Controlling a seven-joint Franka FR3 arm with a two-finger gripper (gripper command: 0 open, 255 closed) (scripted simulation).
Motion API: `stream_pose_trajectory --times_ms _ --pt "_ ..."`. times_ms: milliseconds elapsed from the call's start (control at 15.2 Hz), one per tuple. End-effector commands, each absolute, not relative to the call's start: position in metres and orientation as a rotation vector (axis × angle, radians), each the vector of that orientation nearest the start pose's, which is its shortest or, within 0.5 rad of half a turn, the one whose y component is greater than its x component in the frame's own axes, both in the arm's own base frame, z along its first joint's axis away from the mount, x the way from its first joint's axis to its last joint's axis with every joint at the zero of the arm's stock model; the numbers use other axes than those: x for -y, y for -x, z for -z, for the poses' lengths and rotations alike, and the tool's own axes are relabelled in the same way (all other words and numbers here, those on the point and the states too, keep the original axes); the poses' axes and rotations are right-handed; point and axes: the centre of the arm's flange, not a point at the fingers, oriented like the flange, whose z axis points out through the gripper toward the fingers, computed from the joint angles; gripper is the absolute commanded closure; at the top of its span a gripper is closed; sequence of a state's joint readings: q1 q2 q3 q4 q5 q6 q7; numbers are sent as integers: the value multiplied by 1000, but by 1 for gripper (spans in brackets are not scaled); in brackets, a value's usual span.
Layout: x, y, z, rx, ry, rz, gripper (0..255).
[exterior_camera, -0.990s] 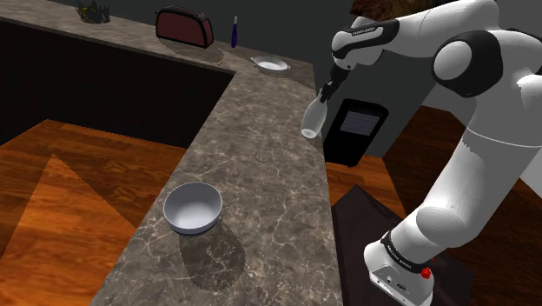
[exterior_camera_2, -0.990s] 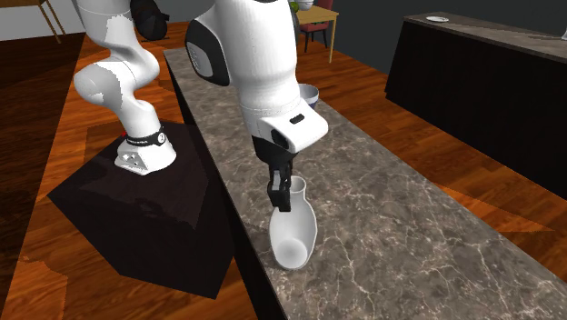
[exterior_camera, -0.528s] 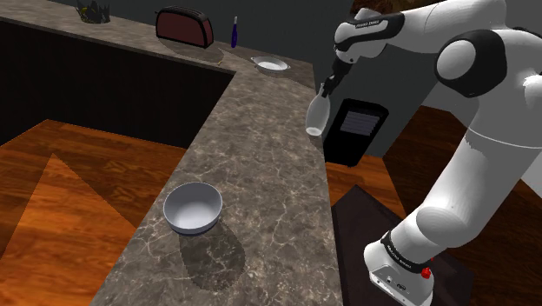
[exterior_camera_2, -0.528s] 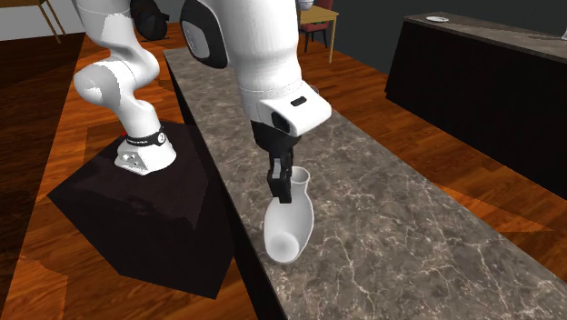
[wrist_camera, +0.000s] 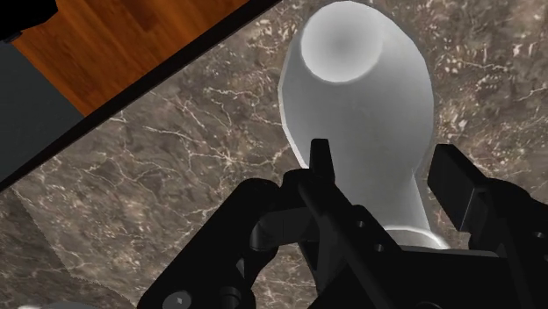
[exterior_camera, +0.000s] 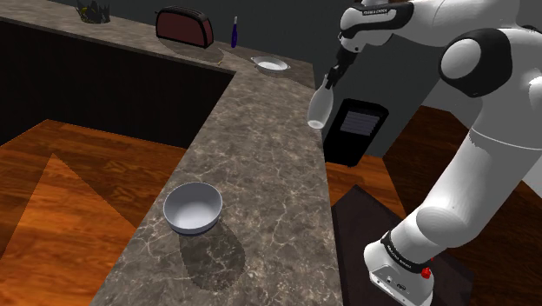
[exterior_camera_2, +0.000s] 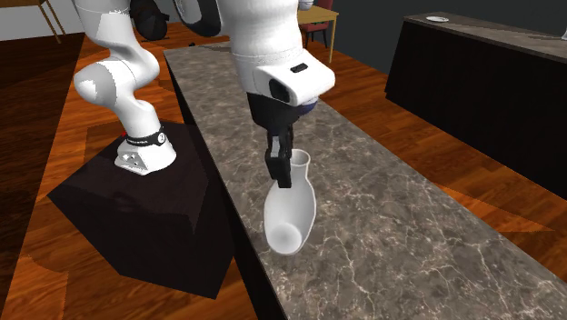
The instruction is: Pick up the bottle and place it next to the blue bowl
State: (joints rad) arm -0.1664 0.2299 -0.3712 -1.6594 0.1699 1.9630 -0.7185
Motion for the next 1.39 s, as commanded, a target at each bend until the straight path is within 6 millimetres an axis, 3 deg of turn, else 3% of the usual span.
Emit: stream_pose_trajectory --times_ms 0,1122,1320 --pt "299 -561 -500 212 3119 186 255" --pt "299 -561 -586 212 3119 186 255" --pt "262 -551 -596 212 3119 186 255"
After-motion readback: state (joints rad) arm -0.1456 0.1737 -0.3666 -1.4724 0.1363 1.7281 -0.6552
